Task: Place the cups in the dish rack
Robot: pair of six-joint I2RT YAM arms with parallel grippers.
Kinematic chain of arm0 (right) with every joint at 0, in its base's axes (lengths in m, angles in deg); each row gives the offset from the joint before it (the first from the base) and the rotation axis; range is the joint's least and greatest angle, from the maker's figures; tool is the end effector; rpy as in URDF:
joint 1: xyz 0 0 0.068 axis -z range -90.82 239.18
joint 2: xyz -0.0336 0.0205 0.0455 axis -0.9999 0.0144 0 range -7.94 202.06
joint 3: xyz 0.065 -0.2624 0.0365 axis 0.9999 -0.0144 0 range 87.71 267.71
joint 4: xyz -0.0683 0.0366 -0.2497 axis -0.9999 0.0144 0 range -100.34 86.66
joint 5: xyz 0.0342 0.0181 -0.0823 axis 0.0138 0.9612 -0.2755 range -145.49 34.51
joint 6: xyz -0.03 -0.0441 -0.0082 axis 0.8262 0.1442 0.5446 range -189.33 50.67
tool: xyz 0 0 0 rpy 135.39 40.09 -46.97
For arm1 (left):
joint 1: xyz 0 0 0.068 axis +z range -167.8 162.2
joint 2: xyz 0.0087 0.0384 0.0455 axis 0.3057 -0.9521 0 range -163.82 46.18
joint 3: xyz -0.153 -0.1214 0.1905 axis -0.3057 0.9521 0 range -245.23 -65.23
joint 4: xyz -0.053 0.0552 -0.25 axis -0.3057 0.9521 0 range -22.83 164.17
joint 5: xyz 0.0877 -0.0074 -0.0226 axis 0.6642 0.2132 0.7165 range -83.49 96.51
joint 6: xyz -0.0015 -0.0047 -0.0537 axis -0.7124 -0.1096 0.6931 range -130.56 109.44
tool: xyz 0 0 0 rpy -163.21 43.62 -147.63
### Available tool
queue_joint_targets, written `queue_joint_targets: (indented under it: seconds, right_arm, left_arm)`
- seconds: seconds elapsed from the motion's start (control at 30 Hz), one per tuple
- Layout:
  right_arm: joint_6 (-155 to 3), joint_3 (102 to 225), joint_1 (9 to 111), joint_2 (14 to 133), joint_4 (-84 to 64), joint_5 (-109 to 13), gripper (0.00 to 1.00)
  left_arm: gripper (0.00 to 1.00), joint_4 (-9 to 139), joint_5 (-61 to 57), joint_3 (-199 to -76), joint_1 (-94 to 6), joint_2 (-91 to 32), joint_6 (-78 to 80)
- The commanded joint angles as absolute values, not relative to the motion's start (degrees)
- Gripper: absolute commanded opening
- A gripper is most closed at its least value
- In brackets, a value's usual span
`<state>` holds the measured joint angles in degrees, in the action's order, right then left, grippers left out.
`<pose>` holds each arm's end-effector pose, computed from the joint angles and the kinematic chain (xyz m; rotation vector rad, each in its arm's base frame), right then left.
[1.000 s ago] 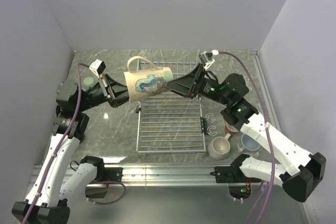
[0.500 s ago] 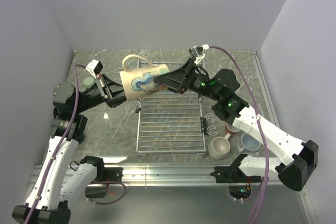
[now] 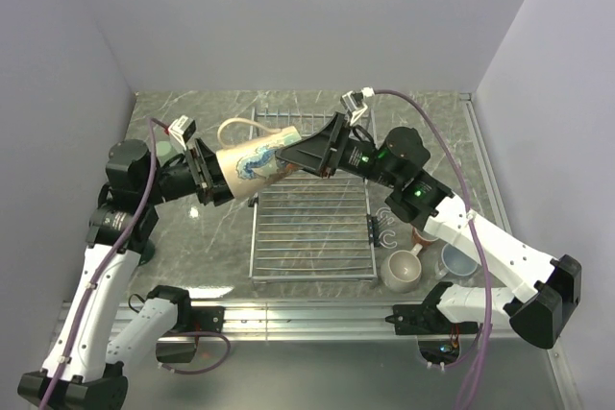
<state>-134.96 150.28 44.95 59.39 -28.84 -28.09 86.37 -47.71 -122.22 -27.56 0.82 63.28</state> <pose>0.1820 0.2001 0.4217 -0.1884 1.6407 1.8651 0.1493 -0.0550 0.3970 -0.2802 2.0224 -1.7986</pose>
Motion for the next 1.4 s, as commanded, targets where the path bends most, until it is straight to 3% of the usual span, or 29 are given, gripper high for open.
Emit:
queue_joint_targets:
  seconds: [0.0, 0.33, 0.73, 0.83, 1.07, 1.37]
  right_arm:
    - [-133.49, 152.4, 44.26, 57.37, -32.23, -30.09, 0.0]
    - [-129.2, 151.61, 44.88, 54.38, -27.75, -32.11, 0.0]
    - [-119.36, 146.95, 54.02, 41.47, -11.15, -36.59, 0.0]
    - [-112.15, 148.62, 54.02, 38.83, -1.05, -39.39, 0.0]
    - [-104.23, 145.38, 53.67, 31.63, 16.35, -46.07, 0.0]
    - [-102.29, 139.66, 51.56, 30.73, 20.24, -53.81, 0.0]
  left_arm:
    - [0.51, 98.01, -46.05, -125.43, -27.82, 0.39, 51.06]
    - [0.53, 109.17, -40.08, -124.56, -27.82, -0.14, 42.27]
    - [0.51, 123.4, -20.93, -126.22, -27.82, -3.12, 35.58]
    - [0.49, 125.7, -17.23, -126.84, -27.82, -3.65, 34.79]
    - [0.47, 125.18, -16.43, -126.49, -27.82, -4.36, 34.61]
    - [0.46, 123.77, -16.43, -125.08, -27.73, -6.2, 35.05]
